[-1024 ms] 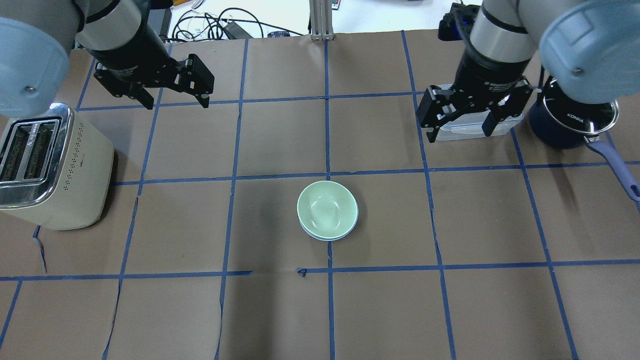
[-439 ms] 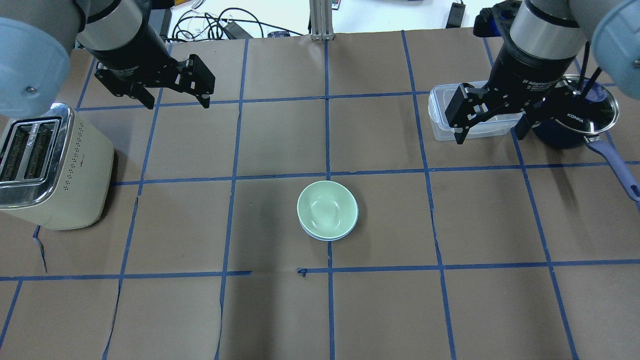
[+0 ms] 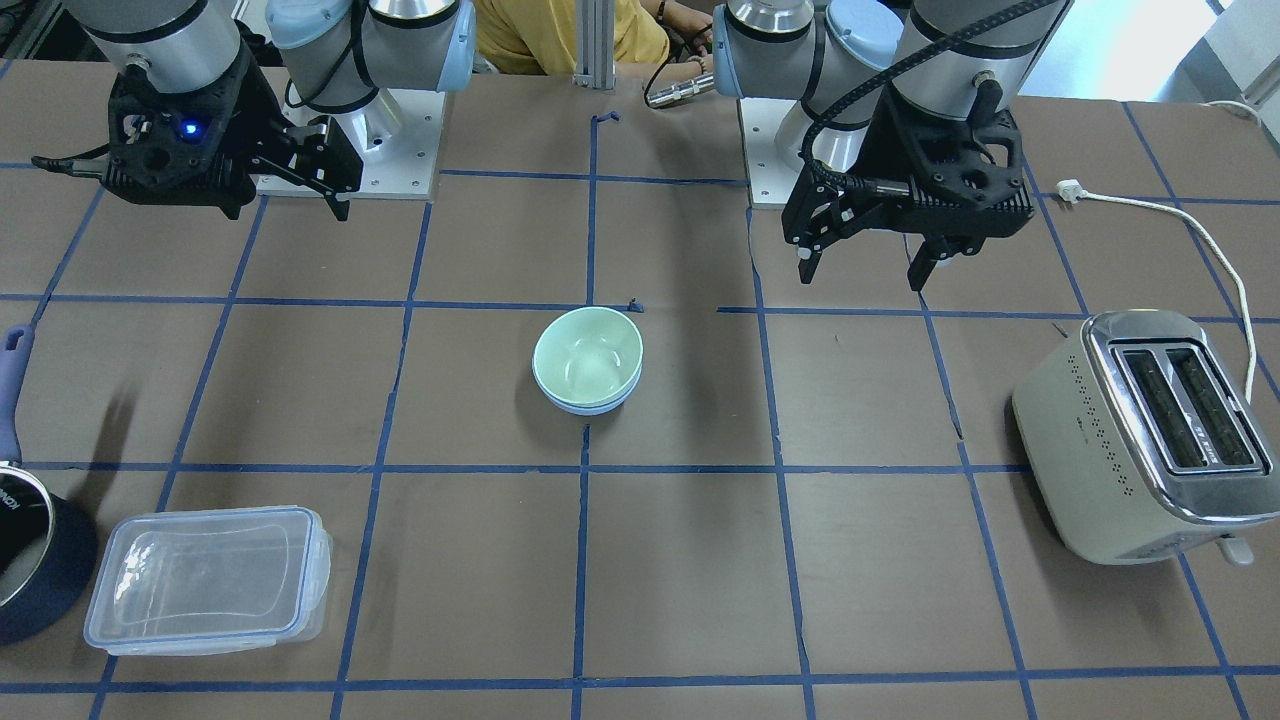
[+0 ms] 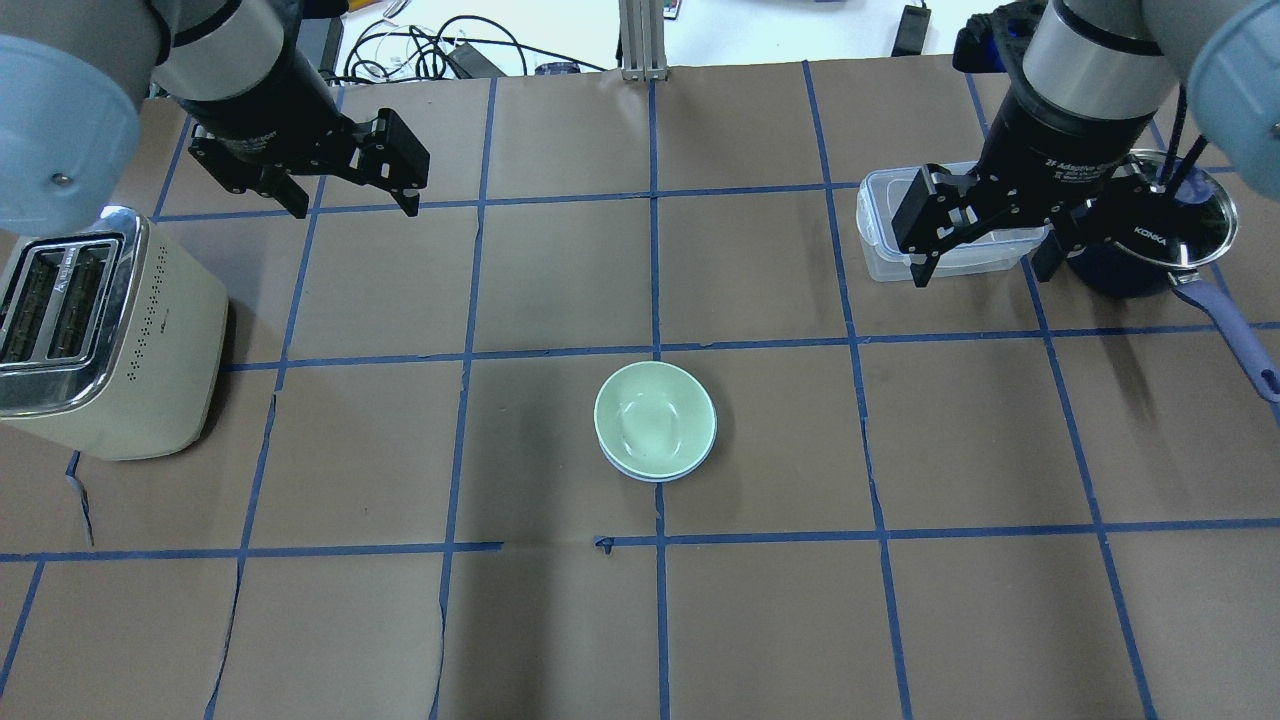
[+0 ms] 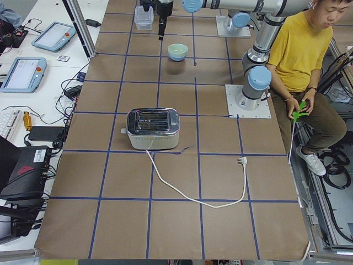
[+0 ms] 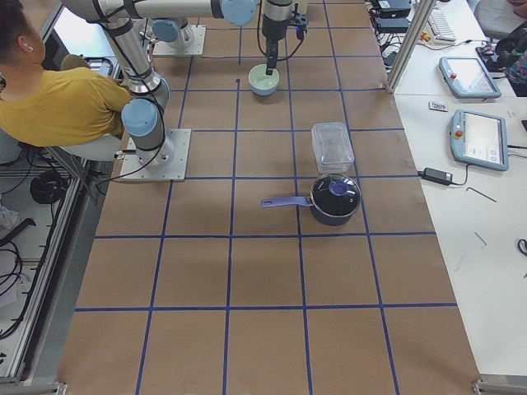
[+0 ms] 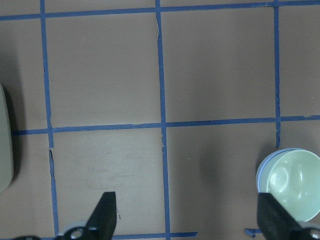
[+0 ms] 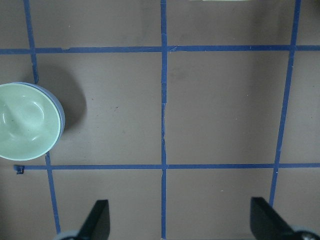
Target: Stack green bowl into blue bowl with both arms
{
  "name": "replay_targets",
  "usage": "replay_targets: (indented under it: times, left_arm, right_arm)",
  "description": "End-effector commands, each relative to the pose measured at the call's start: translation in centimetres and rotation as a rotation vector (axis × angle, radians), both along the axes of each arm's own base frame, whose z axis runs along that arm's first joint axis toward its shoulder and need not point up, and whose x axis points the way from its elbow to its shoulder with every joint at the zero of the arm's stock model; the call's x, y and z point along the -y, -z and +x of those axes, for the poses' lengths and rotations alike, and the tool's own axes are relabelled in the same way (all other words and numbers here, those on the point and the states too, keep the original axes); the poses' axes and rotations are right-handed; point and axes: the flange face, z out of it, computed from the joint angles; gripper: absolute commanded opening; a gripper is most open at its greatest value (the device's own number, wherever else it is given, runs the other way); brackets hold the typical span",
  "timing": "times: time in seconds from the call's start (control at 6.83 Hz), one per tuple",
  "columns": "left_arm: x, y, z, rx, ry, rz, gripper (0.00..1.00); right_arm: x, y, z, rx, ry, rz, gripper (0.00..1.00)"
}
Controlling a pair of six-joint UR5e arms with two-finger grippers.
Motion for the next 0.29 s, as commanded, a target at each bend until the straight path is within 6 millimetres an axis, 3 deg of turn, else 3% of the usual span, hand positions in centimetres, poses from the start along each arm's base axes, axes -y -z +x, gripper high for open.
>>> replay_targets:
  times: [0.0, 0.15]
  left_arm:
    - [0.09, 0.06, 0.08, 0.0, -0.001, 0.001, 1.0]
    - [0.09, 0.07, 0.08, 0.0, 0.0, 0.001, 1.0]
  right_arm:
    - [-0.02, 0.01, 0.11, 0.011, 0.004, 0.0, 1.0]
    - [-0.02, 0.01, 0.11, 0.011, 0.005, 0.0, 1.0]
